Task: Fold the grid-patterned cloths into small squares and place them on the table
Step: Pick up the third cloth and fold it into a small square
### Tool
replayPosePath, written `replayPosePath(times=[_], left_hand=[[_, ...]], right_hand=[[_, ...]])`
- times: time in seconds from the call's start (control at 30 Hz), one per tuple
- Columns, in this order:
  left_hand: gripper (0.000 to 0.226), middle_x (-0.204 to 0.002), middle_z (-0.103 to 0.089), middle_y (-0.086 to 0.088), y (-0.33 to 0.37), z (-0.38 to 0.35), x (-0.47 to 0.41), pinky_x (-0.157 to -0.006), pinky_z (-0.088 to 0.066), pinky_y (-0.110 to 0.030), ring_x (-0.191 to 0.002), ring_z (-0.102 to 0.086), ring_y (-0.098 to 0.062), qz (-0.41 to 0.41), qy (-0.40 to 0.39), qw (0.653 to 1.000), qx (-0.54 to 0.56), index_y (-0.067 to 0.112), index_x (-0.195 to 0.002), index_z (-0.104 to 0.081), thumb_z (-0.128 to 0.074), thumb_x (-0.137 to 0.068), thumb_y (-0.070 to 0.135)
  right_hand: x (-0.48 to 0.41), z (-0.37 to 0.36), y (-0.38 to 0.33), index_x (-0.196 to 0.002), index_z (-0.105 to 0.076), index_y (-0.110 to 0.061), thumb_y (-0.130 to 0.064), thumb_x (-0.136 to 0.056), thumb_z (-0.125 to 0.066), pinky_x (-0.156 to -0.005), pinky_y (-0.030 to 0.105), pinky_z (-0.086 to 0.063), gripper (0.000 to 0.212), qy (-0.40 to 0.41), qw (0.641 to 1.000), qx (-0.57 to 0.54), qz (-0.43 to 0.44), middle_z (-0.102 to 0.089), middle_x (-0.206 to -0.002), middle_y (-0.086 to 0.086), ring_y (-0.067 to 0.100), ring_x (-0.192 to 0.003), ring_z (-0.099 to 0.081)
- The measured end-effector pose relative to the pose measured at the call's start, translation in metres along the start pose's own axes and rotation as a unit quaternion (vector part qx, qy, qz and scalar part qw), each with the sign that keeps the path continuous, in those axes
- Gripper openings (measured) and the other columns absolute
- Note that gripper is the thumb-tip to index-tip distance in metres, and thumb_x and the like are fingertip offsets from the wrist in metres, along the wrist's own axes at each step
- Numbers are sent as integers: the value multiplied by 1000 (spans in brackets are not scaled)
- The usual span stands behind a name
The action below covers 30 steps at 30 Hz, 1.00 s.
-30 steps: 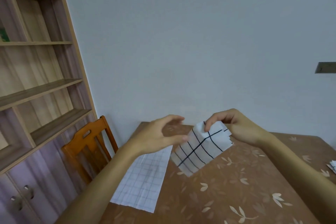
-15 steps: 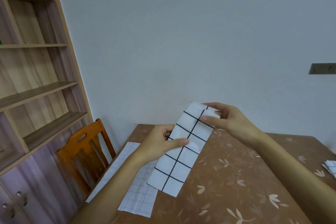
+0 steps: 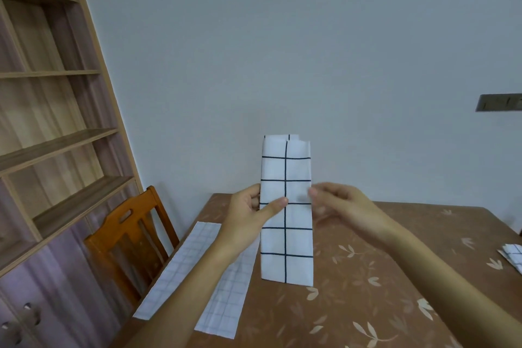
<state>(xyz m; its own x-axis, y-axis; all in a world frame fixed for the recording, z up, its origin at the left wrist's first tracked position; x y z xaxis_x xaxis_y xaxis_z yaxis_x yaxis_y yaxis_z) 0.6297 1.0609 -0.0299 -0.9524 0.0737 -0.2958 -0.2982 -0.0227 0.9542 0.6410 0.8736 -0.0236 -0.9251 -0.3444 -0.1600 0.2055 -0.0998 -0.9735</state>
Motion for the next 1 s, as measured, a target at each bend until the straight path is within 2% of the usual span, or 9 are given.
replayPosePath(times=[0.07, 0.17, 0.43, 0.5, 0.57, 0.67, 0.8, 0.9, 1.0], left_hand=[[27, -106, -79, -1, 1, -2, 0, -81, -62, -32, -97, -76, -18, -1, 4, 1000, -2, 13, -117, -70, -72, -90, 14], [25, -107, -79, -1, 0, -5, 2, -81, -62, -32, -98, -76, -18, 10, -18, 1000, -14, 13, -118, -70, -66, -95, 19], [27, -99, -78, -16, -2, 5, 5, -68, -60, -38, -78, -73, -26, 42, -89, 995, -30, 13, -124, -65, -63, -97, 13], [24, -96, -77, -17, -4, 6, 5, -66, -59, -37, -74, -70, -30, 47, -83, 995, -11, 12, -120, -68, -61, -97, 10], [20, -90, -75, -15, -5, 7, 5, -63, -59, -35, -69, -69, -27, 51, -79, 995, 15, 12, -109, -73, -59, -98, 6], [34, -89, -71, -15, -4, 5, 8, -59, -55, -30, -68, -68, -20, 58, -78, 995, 30, 16, -88, -77, -49, -100, 1], [40, -104, -72, -26, -5, 9, 7, -65, -56, -34, -83, -70, -27, 66, -51, 995, 52, 12, -81, -75, -42, -102, 3], [17, -93, -74, -20, -3, 13, 7, -72, -58, -35, -85, -71, -26, 34, -17, 999, 20, 7, -87, -75, -61, -96, 7], [10, -91, -77, -17, 1, 14, 8, -71, -61, -31, -82, -75, -24, -7, 20, 1000, -12, 2, -95, -72, -74, -85, 0]], right_hand=[[5, -10, 4, -97, -77, -20, -29, -95, -66, -90, 58, -54, 14, -35, 998, 44, 13, -76, -88, 10, 36, -84, -70], [5, -11, 5, -108, -75, -13, -19, -97, -64, -88, 65, -52, 16, -15, 999, 46, 24, -74, -100, 25, 50, -96, -67], [8, 3, 8, -113, -75, -15, -15, -98, -59, -95, 67, -45, 21, 23, 999, -23, 34, -73, -109, 26, 56, -102, -64], [8, 3, 9, -104, -77, -12, -10, -98, -57, -88, 59, -47, 21, 23, 997, -54, 40, -71, -107, 31, 49, -91, -65], [7, 3, 11, -96, -79, -8, -2, -99, -52, -75, 38, -50, 28, 27, 996, -72, 38, -72, -90, 29, 33, -77, -64], [8, 2, 12, -80, -77, -9, 7, -98, -41, -58, 21, -43, 43, 26, 995, -91, 32, -56, -57, 2, 12, -53, -51], [7, 1, 12, -83, -78, -6, -11, -85, -49, -86, 45, -45, 30, -6, 994, -101, 52, -65, -86, 23, 31, -84, -63], [7, 0, 13, -95, -79, -10, -35, -82, -57, -94, 45, -48, 35, 3, 994, -98, 42, -74, -103, 16, 32, -95, -67], [9, -2, 16, -125, -65, -37, -48, -82, -71, -99, 43, -53, 45, 18, 999, -40, 30, -74, -113, 12, 28, -103, -72]])
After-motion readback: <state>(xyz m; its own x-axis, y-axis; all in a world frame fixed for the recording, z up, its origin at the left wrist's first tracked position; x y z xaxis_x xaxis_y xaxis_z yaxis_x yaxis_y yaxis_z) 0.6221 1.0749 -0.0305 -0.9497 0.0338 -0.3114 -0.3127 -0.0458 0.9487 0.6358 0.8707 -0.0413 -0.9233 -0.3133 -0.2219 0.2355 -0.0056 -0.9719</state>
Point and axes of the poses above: each hand's wrist, its own x-axis away from the middle knuckle, its own z-axis out of the back of the hand, y = z × x, the point moved 7 cm from there along -x, towards the middle knuckle
